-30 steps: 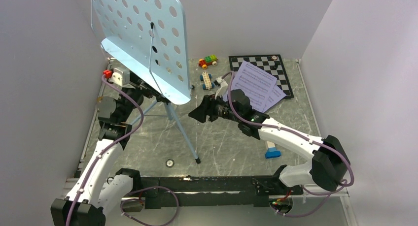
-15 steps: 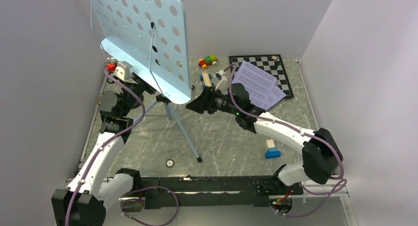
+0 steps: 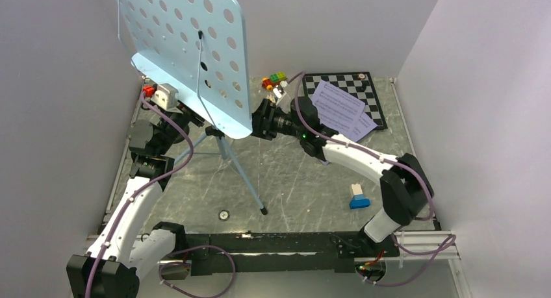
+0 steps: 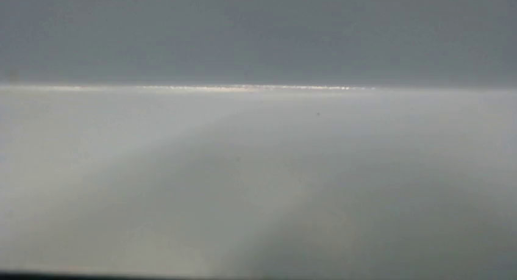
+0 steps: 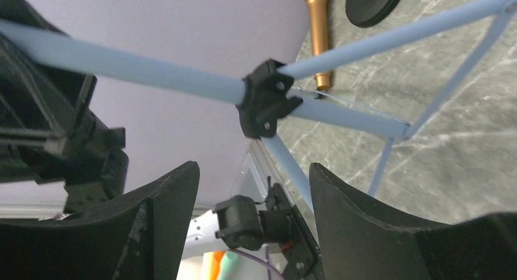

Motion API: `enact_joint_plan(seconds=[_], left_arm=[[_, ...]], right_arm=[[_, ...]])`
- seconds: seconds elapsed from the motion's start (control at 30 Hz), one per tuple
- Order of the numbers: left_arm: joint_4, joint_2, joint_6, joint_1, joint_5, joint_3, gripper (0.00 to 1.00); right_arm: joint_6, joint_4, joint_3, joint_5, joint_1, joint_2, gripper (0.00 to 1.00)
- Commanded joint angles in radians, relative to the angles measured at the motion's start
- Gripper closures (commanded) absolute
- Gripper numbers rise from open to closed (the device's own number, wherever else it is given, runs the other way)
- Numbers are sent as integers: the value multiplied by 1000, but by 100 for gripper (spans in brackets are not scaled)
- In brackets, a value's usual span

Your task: Pack up the instrument practice props

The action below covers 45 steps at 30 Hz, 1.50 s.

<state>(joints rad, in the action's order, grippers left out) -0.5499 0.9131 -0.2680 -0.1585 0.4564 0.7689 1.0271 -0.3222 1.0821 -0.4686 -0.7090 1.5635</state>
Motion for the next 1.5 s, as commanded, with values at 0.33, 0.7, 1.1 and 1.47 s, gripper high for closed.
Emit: enact_joint_plan(seconds=[0.33, 0.7, 1.1, 1.47], left_arm=[[-22, -31, 22, 7, -27, 2, 100], [-39, -23, 13, 4, -31, -9, 100], [-42, -16, 11, 0, -28, -8, 100], [-46, -11, -2, -7, -34, -24, 100]], right_arm=[[200, 78, 241, -109, -1, 227, 42], [183, 163, 366, -143, -22, 304, 47], [170, 187, 396, -154, -23, 336, 66], [87, 108, 379, -187, -62, 321, 100]])
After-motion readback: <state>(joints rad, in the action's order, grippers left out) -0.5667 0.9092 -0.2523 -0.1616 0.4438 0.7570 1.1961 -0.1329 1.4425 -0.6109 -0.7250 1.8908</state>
